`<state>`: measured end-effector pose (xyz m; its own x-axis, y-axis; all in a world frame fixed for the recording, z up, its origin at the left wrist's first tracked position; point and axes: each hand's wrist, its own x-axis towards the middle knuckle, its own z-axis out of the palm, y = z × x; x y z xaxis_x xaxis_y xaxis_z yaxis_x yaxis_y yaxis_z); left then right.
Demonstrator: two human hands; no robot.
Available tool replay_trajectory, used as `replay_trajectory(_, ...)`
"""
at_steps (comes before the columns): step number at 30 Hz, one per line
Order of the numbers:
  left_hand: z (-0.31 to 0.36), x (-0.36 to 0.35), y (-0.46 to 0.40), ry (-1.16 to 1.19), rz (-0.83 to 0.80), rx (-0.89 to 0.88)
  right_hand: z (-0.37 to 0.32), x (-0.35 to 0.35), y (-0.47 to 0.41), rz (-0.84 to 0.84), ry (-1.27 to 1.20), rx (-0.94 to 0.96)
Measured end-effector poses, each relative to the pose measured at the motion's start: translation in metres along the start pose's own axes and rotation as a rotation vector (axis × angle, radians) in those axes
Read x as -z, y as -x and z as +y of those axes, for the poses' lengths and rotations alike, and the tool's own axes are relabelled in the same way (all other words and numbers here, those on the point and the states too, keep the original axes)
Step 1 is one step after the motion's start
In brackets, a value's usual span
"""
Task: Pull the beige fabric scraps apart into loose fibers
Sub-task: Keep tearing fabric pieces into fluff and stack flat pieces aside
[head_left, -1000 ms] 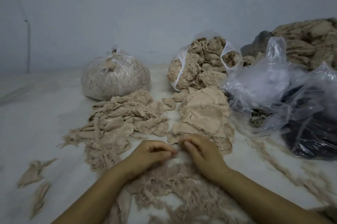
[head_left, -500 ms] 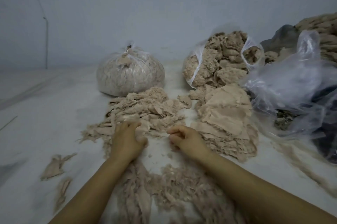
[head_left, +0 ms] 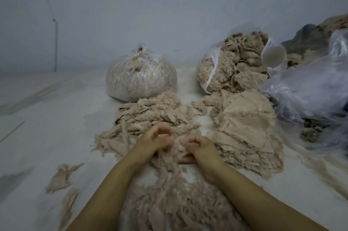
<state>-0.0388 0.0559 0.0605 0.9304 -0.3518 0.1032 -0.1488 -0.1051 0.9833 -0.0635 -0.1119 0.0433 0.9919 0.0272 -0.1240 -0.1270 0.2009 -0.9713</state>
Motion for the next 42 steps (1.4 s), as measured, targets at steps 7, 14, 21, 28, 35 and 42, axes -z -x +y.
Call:
replay_trajectory(7,-0.011,0.000,-0.008,-0.038,0.095,0.007,0.005,0.009,-0.002,0.072,-0.076,0.220)
replay_trajectory(14,-0.013,-0.017,0.002,-0.139,0.010,-0.073,0.009,0.006,-0.006,0.092,-0.092,0.206)
replay_trajectory(21,-0.016,-0.022,-0.001,0.283,0.168,0.054,0.008,0.006,-0.002,0.027,-0.209,0.157)
replay_trajectory(28,-0.023,-0.026,0.001,0.131,0.156,0.013,0.006,0.008,0.002,0.006,-0.210,0.185)
replay_trajectory(35,-0.015,-0.011,-0.001,0.541,0.324,0.138,0.004,0.009,0.005,-0.070,-0.040,0.150)
replay_trajectory(42,-0.009,-0.030,0.005,0.344,0.208,0.135,0.005,0.003,0.010,-0.167,-0.010,0.153)
